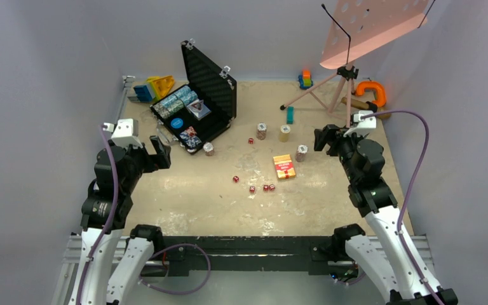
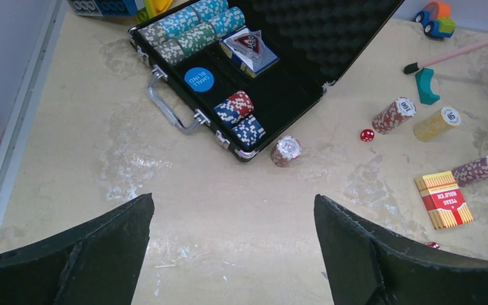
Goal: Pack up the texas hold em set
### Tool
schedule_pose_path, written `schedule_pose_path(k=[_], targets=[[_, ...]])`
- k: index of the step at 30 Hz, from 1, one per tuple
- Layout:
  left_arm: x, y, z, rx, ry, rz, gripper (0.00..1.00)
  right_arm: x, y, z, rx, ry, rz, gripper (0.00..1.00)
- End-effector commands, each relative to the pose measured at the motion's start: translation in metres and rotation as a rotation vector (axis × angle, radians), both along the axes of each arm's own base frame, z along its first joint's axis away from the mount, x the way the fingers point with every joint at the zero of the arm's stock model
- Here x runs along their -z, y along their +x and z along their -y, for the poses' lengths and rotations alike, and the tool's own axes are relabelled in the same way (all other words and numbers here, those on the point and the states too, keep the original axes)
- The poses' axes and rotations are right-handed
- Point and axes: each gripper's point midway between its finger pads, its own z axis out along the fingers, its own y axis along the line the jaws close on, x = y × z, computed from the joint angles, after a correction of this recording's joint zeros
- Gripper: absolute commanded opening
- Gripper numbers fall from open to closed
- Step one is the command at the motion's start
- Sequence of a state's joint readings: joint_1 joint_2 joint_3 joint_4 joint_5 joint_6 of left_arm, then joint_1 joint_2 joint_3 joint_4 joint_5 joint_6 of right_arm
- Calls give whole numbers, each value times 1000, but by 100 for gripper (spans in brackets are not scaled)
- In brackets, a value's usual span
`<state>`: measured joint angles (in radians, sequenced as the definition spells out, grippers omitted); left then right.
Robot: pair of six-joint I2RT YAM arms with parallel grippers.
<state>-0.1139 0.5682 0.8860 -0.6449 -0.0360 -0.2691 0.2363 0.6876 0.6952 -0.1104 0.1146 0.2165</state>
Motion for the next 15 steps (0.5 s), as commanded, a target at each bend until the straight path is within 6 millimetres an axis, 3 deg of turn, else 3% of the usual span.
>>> schedule_pose_path(k=[1, 9, 15], targets=[[-9, 5, -4, -24, 2, 40, 100, -12, 2, 7, 46, 20, 50, 86], [6, 5, -4, -33, -1, -9, 100, -11, 4, 2, 22, 28, 44, 84], [11, 4, 2, -1, 0, -31, 93, 5, 5, -12, -52, 18, -21, 81]])
